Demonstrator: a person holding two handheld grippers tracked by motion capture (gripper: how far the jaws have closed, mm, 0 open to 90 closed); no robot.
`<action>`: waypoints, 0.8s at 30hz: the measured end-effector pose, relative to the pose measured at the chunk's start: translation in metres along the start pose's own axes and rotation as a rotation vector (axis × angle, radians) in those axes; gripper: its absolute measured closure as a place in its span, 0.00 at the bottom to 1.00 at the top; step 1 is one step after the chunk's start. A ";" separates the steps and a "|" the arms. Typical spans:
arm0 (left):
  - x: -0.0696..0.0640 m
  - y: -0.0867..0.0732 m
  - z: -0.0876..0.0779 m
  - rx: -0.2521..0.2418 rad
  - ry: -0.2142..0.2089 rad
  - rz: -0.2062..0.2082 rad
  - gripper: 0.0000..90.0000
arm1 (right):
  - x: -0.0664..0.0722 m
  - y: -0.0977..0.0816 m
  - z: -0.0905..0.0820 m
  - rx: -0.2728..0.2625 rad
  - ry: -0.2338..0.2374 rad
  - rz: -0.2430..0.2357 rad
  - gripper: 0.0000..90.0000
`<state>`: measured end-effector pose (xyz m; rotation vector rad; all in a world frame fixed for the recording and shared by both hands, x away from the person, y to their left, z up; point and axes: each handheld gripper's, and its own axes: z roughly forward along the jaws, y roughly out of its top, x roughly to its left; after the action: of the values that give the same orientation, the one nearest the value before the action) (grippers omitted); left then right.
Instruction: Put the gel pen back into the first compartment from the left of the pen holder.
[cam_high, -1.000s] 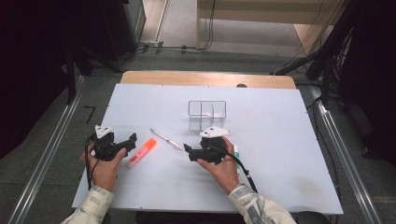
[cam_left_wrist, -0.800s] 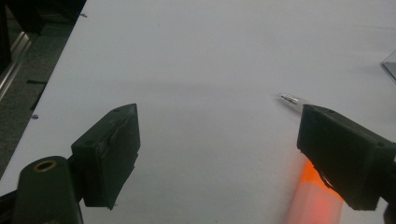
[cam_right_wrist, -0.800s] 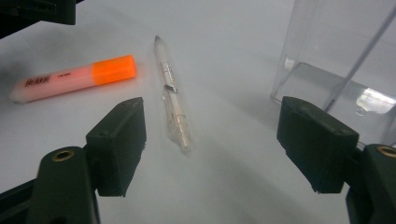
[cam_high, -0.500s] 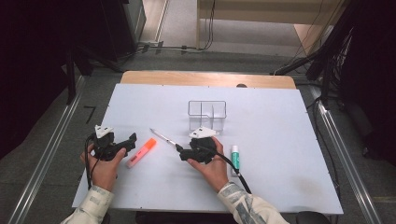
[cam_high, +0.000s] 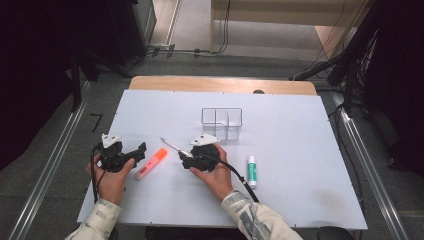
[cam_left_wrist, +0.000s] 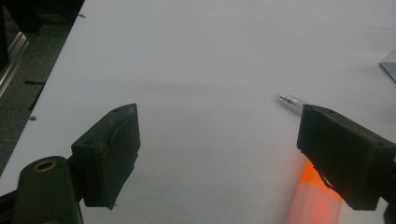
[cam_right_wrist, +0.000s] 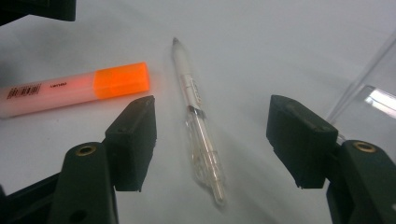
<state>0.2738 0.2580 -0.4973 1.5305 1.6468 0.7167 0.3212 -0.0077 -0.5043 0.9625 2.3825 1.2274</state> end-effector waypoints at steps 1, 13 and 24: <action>0.000 0.000 0.000 0.000 -0.001 -0.002 0.16 | 0.001 0.001 0.003 0.005 0.001 -0.004 0.36; 0.001 0.000 0.001 0.001 -0.006 -0.003 0.16 | 0.004 0.009 0.025 0.022 0.006 -0.007 0.43; 0.002 0.000 0.001 -0.001 -0.008 -0.006 0.16 | 0.008 0.021 0.043 0.040 0.000 -0.038 0.55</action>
<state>0.2744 0.2598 -0.4979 1.5257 1.6444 0.7067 0.3466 0.0320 -0.5127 0.9239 2.4230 1.1705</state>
